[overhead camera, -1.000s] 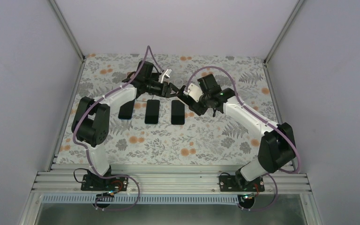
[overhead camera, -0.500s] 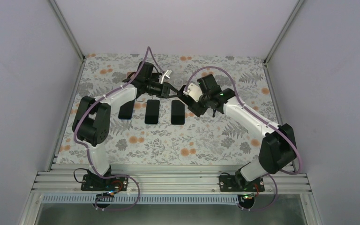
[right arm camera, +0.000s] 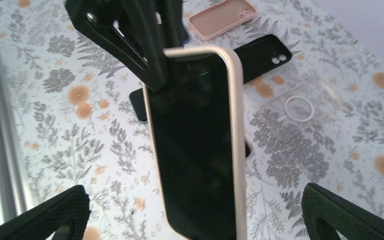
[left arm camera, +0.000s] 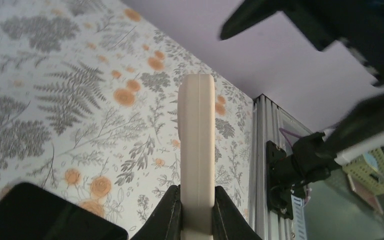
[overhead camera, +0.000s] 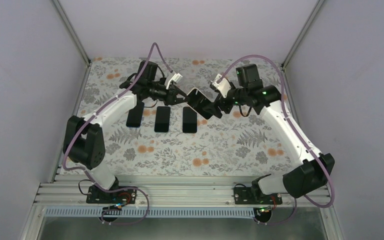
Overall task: Take the phone out of the phone case
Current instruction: Pick up the phone at the center of the board.
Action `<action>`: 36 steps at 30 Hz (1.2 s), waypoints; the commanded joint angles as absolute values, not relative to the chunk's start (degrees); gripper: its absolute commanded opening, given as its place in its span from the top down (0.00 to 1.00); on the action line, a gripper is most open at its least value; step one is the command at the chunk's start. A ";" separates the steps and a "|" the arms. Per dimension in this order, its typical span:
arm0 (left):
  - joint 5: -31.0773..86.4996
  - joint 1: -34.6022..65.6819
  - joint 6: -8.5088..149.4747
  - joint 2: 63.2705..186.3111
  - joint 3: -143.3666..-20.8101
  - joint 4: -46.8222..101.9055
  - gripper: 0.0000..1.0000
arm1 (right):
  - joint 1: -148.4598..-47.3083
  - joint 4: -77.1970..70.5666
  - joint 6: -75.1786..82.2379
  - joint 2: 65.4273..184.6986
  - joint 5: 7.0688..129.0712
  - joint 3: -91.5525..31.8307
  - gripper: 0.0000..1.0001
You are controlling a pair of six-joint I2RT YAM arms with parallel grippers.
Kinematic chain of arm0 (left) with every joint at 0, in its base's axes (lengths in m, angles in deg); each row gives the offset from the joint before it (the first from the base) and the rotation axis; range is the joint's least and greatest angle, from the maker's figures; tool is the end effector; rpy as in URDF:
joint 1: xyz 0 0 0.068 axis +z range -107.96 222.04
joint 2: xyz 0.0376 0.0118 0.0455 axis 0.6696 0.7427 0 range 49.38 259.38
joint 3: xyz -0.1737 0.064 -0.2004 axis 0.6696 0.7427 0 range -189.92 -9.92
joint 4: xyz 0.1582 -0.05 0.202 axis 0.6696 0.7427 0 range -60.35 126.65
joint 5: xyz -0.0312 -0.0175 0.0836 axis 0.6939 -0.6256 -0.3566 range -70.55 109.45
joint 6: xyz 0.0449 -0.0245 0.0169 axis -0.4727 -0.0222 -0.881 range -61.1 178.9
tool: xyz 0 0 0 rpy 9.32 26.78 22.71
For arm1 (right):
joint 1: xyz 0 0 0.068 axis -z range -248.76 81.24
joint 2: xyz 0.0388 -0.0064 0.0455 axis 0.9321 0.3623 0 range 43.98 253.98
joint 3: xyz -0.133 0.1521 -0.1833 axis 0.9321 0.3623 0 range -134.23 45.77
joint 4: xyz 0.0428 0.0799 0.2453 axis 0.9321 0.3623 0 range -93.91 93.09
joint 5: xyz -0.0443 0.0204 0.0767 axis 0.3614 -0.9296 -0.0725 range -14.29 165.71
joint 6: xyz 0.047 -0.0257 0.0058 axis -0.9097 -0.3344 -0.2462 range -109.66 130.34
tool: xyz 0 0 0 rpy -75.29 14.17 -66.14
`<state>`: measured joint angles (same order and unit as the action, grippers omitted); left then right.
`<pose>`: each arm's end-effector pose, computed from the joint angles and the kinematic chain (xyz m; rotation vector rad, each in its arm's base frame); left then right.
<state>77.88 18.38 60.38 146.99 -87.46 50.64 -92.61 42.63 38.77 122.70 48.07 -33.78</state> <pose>0.3319 -0.1784 0.2867 0.9531 2.0102 -1.3902 0.2551 0.1308 0.3605 -1.2214 1.9655 0.5285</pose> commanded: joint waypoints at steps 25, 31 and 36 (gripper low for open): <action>72.50 7.44 17.20 145.14 -99.80 80.64 0.98 | -94.85 66.31 51.21 128.49 39.73 -40.23 0.50; 72.13 6.61 16.16 147.08 -102.30 83.21 0.98 | -97.36 66.13 50.86 129.47 42.33 -39.49 0.61; 72.28 5.94 15.96 147.75 -103.38 84.05 0.98 | -98.84 65.39 50.70 129.77 42.92 -38.82 0.61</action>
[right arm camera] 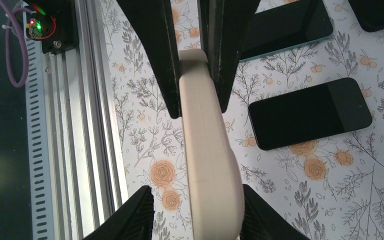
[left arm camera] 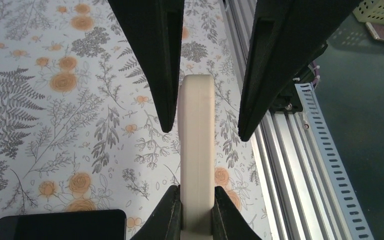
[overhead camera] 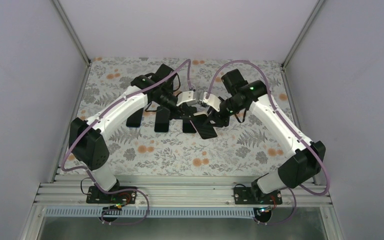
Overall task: Take the phone out of the phone case
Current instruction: Pick up the phone at the center of the board.
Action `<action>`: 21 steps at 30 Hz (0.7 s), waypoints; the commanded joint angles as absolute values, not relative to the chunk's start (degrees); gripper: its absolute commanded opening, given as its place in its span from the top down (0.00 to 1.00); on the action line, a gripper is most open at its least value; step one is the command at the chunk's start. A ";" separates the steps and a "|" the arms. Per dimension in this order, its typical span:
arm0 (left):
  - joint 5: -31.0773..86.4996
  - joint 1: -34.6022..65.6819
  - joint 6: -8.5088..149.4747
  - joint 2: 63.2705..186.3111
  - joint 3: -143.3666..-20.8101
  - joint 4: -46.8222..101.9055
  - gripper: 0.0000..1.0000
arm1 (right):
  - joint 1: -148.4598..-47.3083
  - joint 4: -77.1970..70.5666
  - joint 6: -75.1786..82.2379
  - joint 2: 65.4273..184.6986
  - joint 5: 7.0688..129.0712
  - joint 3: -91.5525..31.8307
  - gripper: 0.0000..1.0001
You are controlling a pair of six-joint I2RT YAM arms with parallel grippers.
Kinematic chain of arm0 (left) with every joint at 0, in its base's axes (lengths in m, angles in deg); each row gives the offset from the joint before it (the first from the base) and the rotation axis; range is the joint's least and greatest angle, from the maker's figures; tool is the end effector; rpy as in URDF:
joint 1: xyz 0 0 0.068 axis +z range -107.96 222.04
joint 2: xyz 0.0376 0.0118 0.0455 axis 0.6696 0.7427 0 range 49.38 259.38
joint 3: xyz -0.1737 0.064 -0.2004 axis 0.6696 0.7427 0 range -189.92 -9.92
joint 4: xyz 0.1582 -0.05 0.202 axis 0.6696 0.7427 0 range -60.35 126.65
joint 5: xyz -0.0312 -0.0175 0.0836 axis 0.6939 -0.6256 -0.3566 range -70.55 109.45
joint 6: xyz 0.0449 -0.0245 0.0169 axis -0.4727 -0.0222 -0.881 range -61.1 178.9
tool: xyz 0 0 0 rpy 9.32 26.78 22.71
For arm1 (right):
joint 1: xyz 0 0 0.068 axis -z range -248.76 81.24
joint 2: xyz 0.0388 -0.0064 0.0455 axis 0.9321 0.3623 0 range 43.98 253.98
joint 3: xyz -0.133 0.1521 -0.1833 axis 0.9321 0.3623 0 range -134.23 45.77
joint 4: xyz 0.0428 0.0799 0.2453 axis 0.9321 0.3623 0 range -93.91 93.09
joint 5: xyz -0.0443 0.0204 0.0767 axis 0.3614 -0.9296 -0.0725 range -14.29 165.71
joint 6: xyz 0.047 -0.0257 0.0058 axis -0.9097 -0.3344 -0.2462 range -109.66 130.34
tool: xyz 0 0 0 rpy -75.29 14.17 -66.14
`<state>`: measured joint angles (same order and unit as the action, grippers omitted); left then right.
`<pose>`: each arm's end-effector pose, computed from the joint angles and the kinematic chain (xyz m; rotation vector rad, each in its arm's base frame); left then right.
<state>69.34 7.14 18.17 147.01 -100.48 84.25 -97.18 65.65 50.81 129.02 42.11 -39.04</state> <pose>0.2729 -0.2234 0.3193 1.6962 1.7255 -1.0854 0.2354 0.1498 0.3384 -1.6097 2.0959 0.7429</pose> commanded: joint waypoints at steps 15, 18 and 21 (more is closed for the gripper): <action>74.65 5.92 14.43 147.81 -105.29 85.60 0.98 | -99.47 62.71 50.09 128.75 42.97 -34.02 0.77; 74.13 5.92 14.20 148.20 -106.06 86.24 0.95 | -99.49 62.61 49.63 128.99 43.30 -34.01 0.95; 73.22 5.92 15.29 148.11 -106.33 85.49 0.74 | -99.51 61.85 48.94 128.69 42.92 -34.28 0.96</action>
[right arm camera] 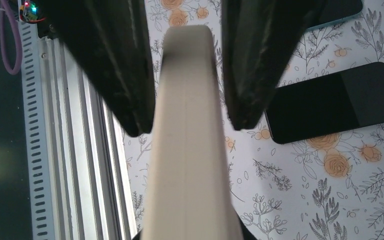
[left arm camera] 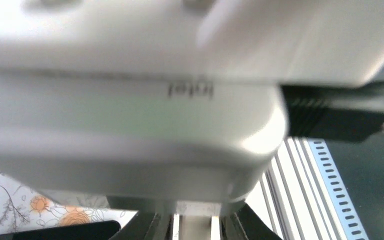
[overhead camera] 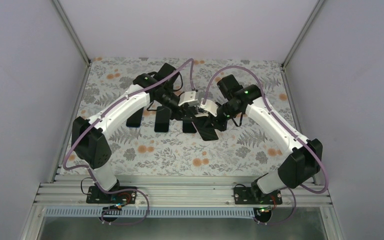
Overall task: Take the phone out of the phone case
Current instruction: Pick up the phone at the center of the board.
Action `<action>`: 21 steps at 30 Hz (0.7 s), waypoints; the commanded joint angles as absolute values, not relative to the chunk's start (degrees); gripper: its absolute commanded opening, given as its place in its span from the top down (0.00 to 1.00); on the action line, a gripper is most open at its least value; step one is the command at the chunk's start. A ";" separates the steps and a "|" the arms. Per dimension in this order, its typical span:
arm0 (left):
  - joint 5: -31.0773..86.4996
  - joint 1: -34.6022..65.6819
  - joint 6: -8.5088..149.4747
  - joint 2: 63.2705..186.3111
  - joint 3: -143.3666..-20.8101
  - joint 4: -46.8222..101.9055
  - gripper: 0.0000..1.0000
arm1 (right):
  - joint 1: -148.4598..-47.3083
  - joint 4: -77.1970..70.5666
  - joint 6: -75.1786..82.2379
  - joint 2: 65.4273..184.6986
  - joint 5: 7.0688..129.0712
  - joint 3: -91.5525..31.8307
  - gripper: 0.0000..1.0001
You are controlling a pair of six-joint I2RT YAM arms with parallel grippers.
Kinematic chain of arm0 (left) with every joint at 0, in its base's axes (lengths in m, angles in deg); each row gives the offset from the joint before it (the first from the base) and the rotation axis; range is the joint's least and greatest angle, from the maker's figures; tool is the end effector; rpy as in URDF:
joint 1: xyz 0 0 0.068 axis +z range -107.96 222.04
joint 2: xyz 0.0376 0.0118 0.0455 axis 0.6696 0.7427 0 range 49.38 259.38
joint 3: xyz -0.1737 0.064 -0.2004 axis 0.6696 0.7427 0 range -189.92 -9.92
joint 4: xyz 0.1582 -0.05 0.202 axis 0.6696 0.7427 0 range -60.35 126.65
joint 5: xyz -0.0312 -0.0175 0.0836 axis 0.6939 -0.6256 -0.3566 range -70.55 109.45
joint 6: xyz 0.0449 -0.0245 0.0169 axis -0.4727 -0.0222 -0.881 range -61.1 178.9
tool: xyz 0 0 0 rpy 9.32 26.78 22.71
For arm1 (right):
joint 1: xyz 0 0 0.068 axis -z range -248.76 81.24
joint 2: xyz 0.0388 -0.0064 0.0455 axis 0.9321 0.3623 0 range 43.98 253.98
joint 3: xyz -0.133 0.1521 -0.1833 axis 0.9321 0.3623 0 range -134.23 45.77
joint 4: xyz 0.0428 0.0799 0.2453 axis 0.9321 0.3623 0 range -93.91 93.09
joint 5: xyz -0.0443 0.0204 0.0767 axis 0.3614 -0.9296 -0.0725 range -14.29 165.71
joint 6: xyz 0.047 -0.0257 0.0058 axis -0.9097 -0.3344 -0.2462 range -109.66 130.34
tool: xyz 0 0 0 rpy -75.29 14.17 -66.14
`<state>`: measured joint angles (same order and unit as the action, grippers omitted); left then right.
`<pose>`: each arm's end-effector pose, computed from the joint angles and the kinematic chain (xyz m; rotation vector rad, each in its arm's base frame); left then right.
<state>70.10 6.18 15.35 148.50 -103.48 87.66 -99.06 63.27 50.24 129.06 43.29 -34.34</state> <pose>0.2713 -0.2299 0.3237 1.7497 1.6871 -1.1025 0.2310 0.1570 0.3161 -1.6491 2.1326 0.7447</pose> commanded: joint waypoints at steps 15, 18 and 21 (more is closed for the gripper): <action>80.75 17.06 27.86 142.75 -108.23 75.29 0.00 | -93.26 53.81 39.17 129.34 26.05 -46.83 0.96; 79.87 18.19 31.93 140.09 -106.43 70.86 0.00 | -91.13 50.70 36.28 129.45 21.62 -49.48 0.96; 77.45 19.35 37.01 137.44 -104.68 66.02 0.00 | -89.30 47.41 32.99 129.50 17.41 -52.28 0.96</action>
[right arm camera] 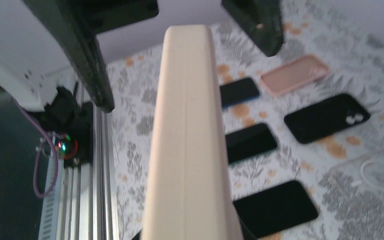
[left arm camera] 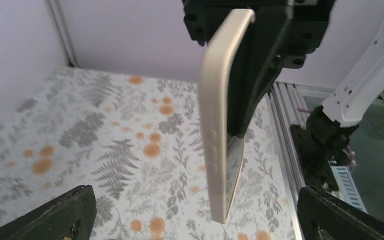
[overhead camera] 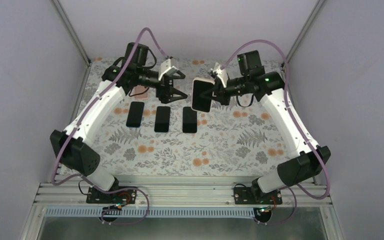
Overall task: Take the phone out of the phone case
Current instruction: Pick up the phone at the center of the board.
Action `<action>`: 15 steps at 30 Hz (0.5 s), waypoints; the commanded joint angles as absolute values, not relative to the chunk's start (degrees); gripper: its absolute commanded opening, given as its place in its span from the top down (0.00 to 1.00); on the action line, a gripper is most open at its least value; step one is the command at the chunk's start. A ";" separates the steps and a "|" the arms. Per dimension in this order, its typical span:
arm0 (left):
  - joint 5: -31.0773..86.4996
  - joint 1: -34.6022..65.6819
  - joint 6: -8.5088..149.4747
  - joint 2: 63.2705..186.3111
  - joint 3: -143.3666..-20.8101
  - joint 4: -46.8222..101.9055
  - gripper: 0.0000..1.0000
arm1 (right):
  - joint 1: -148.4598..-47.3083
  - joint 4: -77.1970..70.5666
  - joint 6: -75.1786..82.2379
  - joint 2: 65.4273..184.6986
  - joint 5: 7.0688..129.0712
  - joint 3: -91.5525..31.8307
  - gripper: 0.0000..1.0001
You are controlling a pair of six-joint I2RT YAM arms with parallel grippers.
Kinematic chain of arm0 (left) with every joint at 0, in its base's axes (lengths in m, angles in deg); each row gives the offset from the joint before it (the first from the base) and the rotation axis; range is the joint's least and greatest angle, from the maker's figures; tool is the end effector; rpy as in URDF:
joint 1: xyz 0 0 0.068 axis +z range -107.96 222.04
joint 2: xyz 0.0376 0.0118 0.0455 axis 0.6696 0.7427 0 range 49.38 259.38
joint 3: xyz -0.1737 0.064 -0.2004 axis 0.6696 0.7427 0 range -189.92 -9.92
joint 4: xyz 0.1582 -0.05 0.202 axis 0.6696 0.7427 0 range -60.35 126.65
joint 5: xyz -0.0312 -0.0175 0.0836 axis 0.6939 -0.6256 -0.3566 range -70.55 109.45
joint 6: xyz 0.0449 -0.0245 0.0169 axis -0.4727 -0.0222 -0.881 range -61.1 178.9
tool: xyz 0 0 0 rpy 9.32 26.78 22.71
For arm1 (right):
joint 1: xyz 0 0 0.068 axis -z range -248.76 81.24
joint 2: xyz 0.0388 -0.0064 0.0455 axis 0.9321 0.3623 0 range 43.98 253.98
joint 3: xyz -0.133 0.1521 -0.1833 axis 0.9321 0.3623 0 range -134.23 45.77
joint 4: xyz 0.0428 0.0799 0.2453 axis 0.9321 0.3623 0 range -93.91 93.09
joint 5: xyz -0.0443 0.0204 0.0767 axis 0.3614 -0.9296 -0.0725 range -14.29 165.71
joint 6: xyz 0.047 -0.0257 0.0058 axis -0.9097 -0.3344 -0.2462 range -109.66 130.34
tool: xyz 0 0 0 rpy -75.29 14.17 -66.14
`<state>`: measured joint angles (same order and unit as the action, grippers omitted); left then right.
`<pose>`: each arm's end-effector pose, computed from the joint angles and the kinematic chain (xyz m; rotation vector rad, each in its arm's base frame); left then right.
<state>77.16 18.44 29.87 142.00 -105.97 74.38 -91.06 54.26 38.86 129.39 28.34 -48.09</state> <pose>0.3023 -0.1648 0.3904 1.3576 1.6000 -1.0769 0.2639 0.1365 0.3973 -1.2883 1.8711 0.9378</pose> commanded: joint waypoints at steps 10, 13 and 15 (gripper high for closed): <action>79.84 20.59 42.29 135.25 -107.07 65.27 0.00 | -85.05 37.51 23.00 131.26 3.44 -60.25 0.96; 82.60 20.70 41.49 137.66 -111.14 69.62 0.00 | -84.14 33.22 18.11 131.91 -2.12 -60.03 0.96; 81.40 20.66 43.65 136.62 -109.05 66.97 0.00 | -83.91 29.87 14.36 131.73 -4.73 -58.47 0.96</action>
